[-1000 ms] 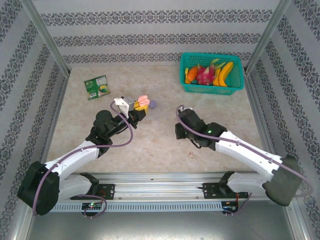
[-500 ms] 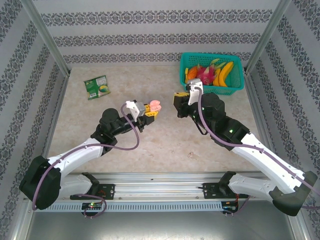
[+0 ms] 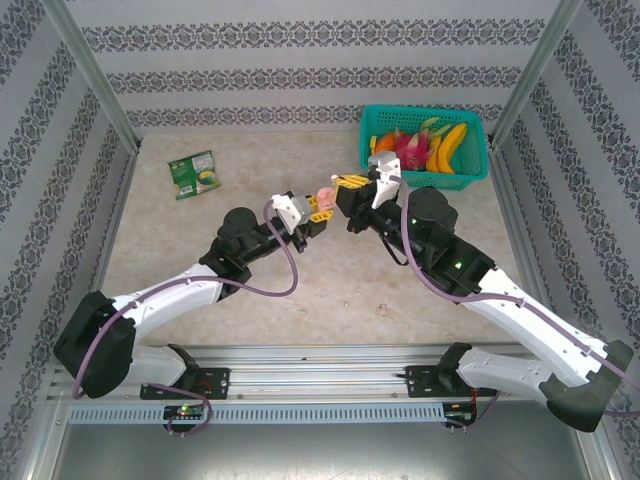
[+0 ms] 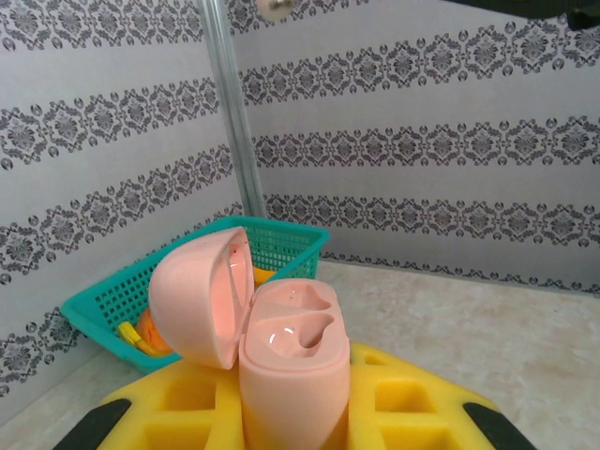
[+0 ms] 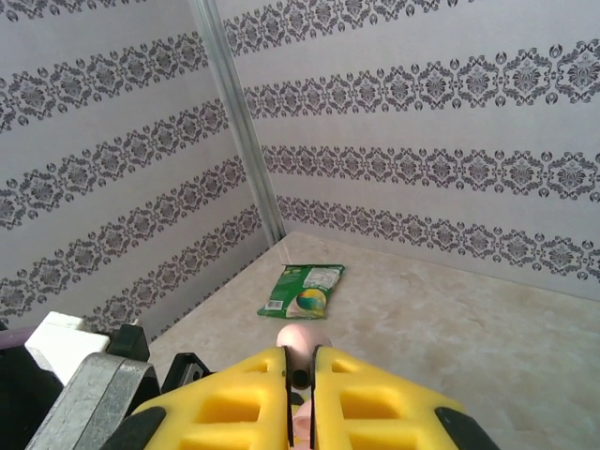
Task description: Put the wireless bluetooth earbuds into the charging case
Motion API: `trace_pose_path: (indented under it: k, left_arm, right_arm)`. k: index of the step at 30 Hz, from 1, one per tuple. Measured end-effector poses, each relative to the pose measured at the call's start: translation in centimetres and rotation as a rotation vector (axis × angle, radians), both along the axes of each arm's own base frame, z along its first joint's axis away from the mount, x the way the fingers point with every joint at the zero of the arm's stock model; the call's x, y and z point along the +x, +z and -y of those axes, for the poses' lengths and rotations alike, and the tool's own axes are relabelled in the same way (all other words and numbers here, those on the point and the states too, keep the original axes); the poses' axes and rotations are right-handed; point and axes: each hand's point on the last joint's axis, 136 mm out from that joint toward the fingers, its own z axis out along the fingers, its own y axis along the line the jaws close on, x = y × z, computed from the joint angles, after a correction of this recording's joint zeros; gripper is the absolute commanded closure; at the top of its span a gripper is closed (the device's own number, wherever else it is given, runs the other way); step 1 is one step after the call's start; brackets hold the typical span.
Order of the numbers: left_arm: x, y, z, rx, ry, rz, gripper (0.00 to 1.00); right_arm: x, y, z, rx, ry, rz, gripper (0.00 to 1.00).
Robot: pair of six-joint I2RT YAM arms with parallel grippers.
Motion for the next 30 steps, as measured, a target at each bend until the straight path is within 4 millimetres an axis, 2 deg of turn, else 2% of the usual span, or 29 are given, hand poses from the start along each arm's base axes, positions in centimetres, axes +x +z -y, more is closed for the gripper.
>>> trace_pose_path:
  k: [14, 20, 23, 25, 28, 30]
  left_arm:
    - [0.5, 1.4, 0.1, -0.036, 0.012, 0.023, 1.0]
    - [0.7, 0.7, 0.2, -0.031, 0.016, 0.004, 1.0]
    - [0.6, -0.3, 0.0, -0.033, 0.022, -0.015, 1.0]
    - [0.5, -1.8, -0.3, -0.023, 0.032, -0.048, 1.0]
    - [0.2, -4.3, -1.3, -0.004, 0.071, -0.097, 1.0]
    - [-0.1, -5.3, -2.4, -0.001, 0.112, -0.115, 1.0]
  right_arm:
    - [0.2, -3.0, -0.3, -0.033, 0.005, -0.034, 0.87]
    - [0.3, -3.1, 1.0, -0.002, -0.043, -0.044, 0.87]
    - [0.9, -3.8, 2.5, 0.021, -0.105, -0.074, 0.85]
    - [1.4, -4.8, 3.7, 0.036, -0.152, -0.109, 0.83]
    - [2.3, -7.2, 5.6, 0.053, -0.229, -0.174, 0.8]
    - [2.7, -9.6, 6.5, 0.049, -0.269, -0.229, 0.77]
